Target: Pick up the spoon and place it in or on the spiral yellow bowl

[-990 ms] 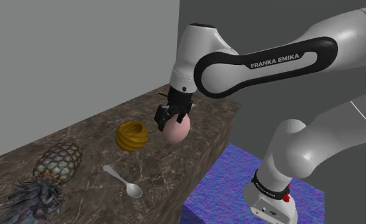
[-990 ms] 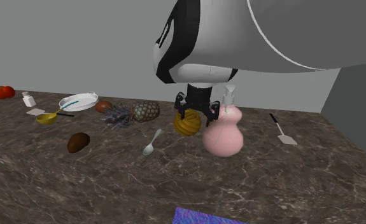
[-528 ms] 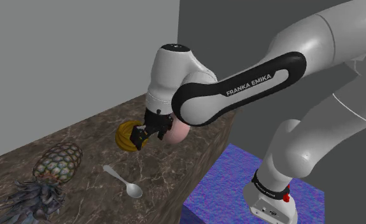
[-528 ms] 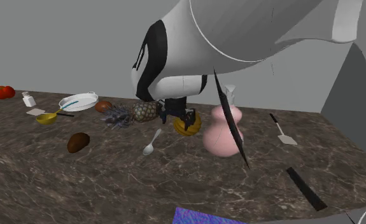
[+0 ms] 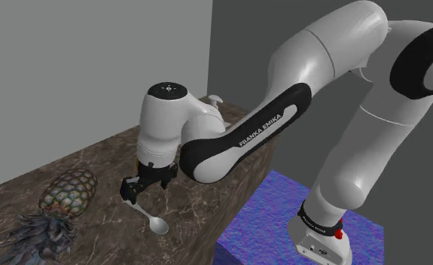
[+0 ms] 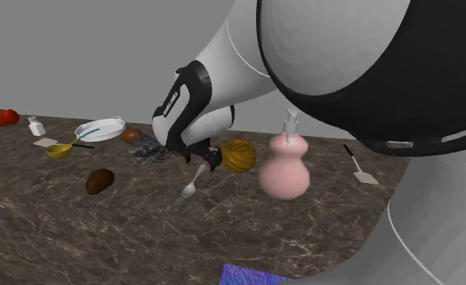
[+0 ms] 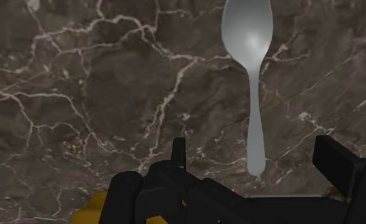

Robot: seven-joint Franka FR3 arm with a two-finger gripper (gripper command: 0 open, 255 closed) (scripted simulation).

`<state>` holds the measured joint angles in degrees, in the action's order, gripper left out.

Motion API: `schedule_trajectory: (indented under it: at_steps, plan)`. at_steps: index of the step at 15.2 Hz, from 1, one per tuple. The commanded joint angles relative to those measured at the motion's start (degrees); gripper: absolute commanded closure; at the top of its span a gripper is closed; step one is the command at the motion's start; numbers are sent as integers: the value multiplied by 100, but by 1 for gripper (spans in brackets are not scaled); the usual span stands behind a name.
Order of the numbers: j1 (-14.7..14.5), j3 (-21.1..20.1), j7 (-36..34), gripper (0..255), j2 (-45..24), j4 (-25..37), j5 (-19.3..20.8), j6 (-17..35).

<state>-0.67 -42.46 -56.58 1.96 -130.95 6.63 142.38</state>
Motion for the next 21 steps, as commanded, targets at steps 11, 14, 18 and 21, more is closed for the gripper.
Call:
schedule_trajectory:
  at_steps: [11,14,18,21]
  plan:
    - [-281,164,-1387,0,-1291,430,1709,400]
    - [-281,165,-1387,0,-1291,430,1709,399]
    - [-281,164,-1386,255,-1289,430,1707,398]
    - [-281,164,-1386,255,-1289,430,1707,398]
